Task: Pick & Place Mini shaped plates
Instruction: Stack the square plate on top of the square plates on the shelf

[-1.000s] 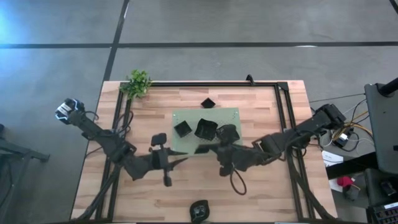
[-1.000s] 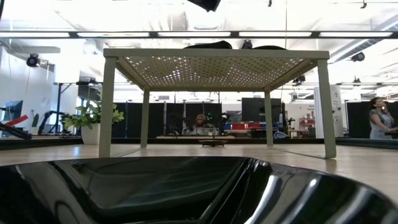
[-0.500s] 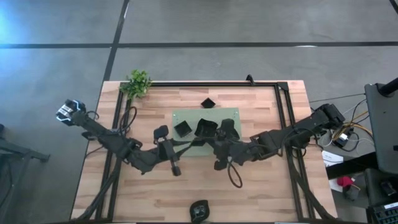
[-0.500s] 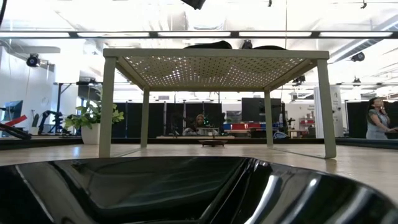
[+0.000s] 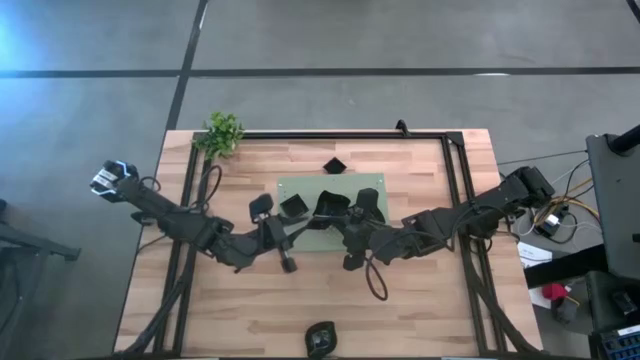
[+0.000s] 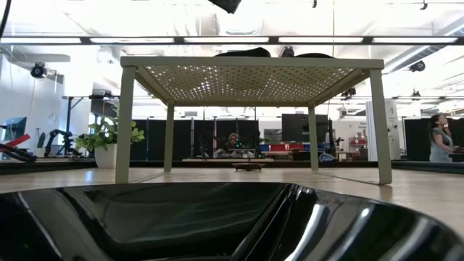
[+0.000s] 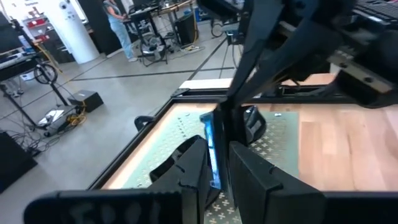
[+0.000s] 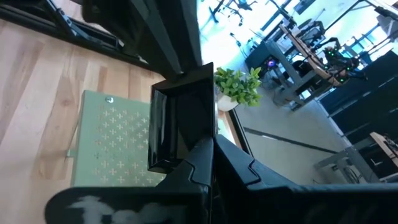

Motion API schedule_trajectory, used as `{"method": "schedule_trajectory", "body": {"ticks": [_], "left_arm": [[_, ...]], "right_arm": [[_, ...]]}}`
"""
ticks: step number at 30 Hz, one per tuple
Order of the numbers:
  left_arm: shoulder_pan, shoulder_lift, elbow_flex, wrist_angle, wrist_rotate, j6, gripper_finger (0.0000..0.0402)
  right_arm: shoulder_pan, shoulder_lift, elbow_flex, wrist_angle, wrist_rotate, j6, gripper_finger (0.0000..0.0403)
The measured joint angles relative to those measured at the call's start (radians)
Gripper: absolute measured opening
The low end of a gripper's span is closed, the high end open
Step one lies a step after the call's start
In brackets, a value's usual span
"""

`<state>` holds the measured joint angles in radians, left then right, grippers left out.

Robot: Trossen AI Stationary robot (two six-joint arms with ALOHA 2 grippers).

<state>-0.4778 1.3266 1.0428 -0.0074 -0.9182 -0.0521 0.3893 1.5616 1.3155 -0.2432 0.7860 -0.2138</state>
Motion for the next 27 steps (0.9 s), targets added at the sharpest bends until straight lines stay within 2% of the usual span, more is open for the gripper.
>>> {"method": "schedule_trajectory", "body": {"ticks": [22,27], "left_arm": [[0.02,0.001,0.0,0.0,0.015,-0.008,0.0063],[0.02,0.001,0.0,0.0,-0.004,-0.008,0.0023]], "right_arm": [[0.0,0.0,0.0,0.042,0.002,-0.03,0.0008],[0.0,0.0,0.0,0.044,0.001,-0.031,0.0008]]}}
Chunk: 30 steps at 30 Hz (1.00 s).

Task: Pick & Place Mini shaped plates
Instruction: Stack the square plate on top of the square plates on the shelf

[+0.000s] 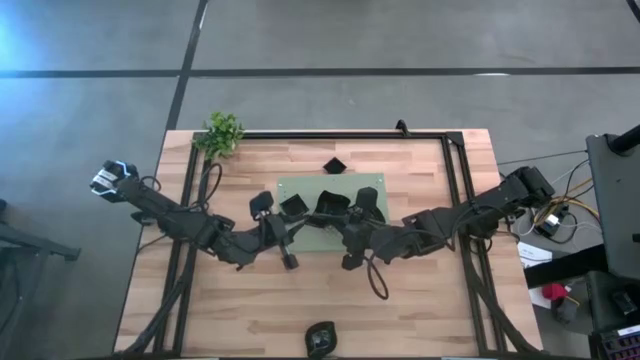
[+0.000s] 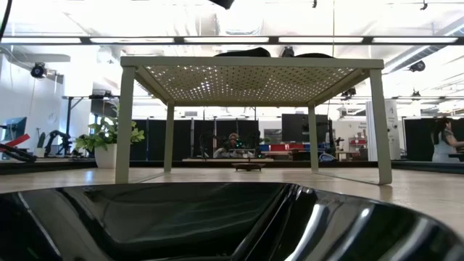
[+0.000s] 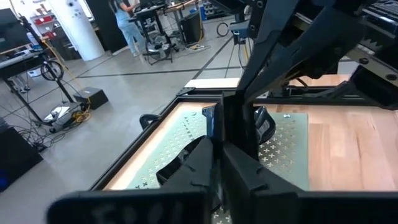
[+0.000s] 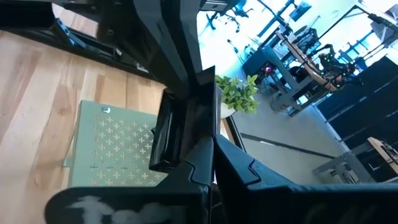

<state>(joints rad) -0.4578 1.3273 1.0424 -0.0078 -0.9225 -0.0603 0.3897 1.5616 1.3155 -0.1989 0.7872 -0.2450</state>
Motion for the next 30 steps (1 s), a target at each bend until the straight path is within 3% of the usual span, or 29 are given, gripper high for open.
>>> {"method": "schedule_trajectory", "body": {"ticks": [11,23,30], "left_arm": [[0.002,0.0,0.0,0.0,-0.009,-0.011,0.0001],[0.006,-0.021,0.0,-0.063,-0.015,-0.078,0.0],[0.019,-0.096,0.0,-0.222,-0.014,-0.195,0.0]], "right_arm": [[0.0,0.0,0.0,0.0,-0.005,0.006,0.0016],[0.032,-0.01,0.0,0.0,-0.002,-0.056,0.0112],[0.089,-0.018,0.041,-0.006,-0.002,-0.078,0.0142]]}}
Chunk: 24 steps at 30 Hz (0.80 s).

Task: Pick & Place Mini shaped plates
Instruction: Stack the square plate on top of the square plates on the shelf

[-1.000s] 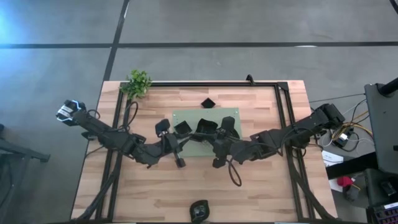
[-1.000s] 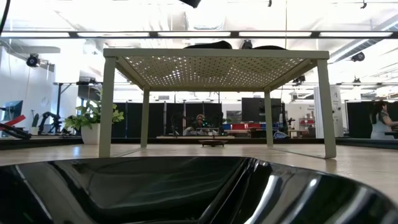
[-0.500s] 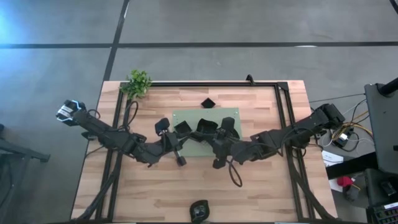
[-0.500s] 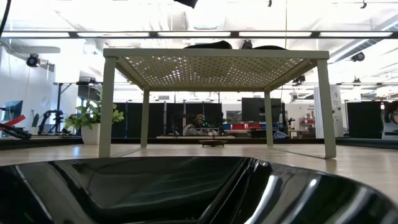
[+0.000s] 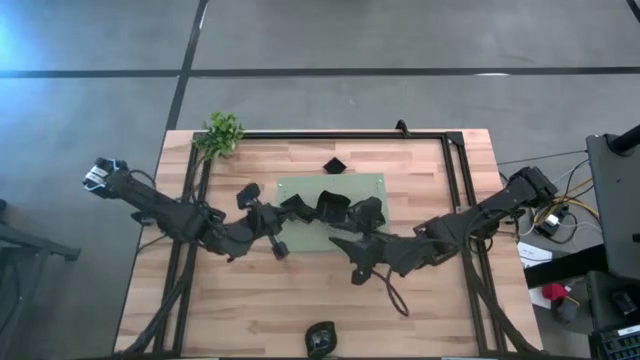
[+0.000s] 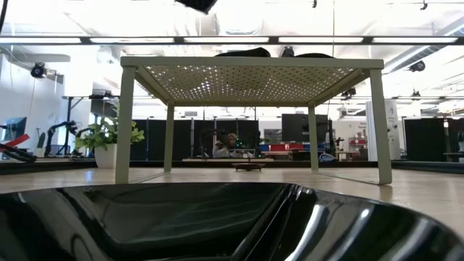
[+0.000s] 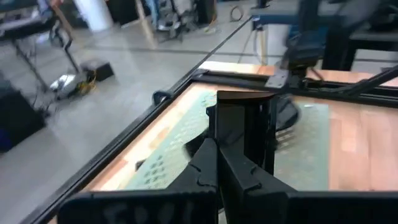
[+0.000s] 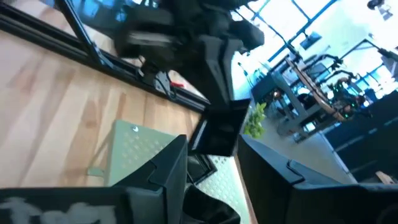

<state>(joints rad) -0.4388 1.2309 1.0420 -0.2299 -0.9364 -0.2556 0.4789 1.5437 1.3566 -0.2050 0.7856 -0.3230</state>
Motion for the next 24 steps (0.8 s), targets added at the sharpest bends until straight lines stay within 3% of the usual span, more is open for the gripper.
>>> {"method": "schedule_trajectory", "body": {"ticks": [3,9,17,24], "left_arm": [[0.024,-0.05,0.0,-0.131,0.033,-0.095,0.0],[0.136,-0.148,0.0,-0.324,0.209,-0.23,0.0],[0.354,-0.16,0.0,-0.375,0.559,-0.207,0.0],[0.417,-0.137,0.0,-0.404,0.688,-0.168,0.0]], "right_arm": [[0.027,-0.004,0.013,-0.001,0.0,-0.007,0.0148],[0.055,-0.015,0.015,0.0,0.0,-0.006,0.0145],[0.058,-0.017,0.015,0.0,0.0,0.001,0.0146],[0.058,-0.017,0.015,0.0,0.0,0.011,0.0139]]}}
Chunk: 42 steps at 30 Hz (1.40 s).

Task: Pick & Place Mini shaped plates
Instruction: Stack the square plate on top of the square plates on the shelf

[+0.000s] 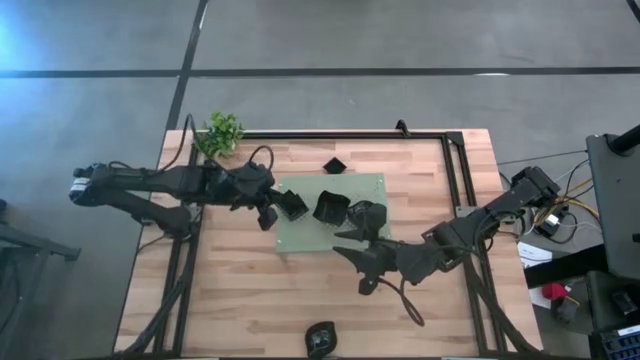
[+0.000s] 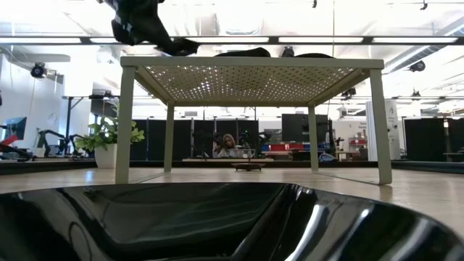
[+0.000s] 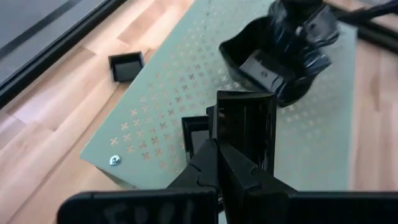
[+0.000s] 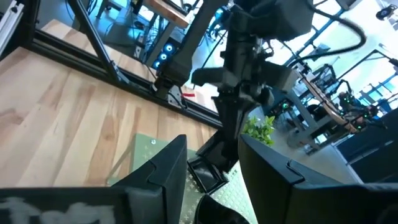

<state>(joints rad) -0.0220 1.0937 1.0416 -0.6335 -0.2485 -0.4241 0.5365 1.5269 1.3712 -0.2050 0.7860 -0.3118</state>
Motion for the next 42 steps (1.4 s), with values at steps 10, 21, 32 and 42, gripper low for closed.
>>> {"method": "schedule_trajectory", "body": {"ticks": [10,21,32,42], "left_arm": [[0.001,0.064,0.0,-0.004,-0.019,0.003,0.0],[0.001,0.068,0.0,-0.003,-0.012,0.002,0.0006],[0.001,0.066,0.03,-0.004,-0.015,0.011,0.007],[-0.024,0.059,0.142,-0.001,0.011,0.128,0.0075]], "right_arm": [[0.0,0.0,0.0,0.0,0.0,-0.005,0.0143],[0.0,0.0,0.0,0.0,0.001,-0.003,0.0135],[0.0,0.0,0.0,0.0,0.001,-0.005,0.014],[0.002,0.0,0.0,-0.02,0.001,0.029,0.0141]]}}
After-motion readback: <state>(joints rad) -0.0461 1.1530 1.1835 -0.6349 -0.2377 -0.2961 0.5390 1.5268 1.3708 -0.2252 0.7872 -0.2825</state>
